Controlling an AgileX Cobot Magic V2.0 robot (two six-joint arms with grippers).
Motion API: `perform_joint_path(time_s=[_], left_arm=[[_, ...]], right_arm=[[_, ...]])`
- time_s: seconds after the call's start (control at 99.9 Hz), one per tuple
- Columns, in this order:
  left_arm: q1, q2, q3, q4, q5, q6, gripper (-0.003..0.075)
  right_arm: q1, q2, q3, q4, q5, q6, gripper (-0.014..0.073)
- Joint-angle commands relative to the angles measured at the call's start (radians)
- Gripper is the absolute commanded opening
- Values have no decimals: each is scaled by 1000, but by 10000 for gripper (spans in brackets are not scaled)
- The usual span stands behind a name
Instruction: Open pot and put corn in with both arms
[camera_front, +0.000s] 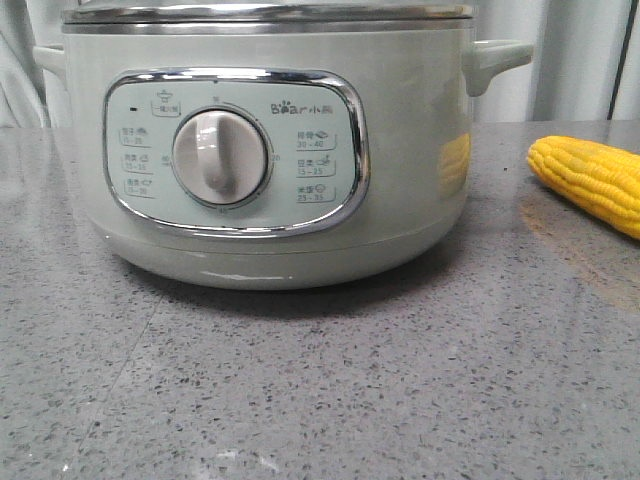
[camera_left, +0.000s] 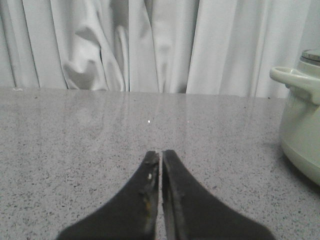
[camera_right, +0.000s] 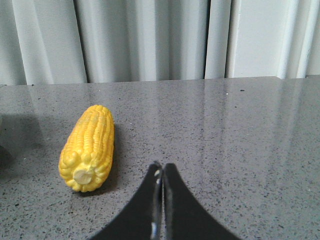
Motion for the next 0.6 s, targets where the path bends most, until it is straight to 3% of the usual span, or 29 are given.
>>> perform_joint_path(time_s=[0.0, 0.59], left_arm=[[3, -30, 22, 2, -46, -3, -20], [3, -30, 22, 4, -3, -3, -20]], right_arm=[[-5, -22, 18, -11, -35, -3, -64], [-5, -22, 18, -11, -9, -3, -64]])
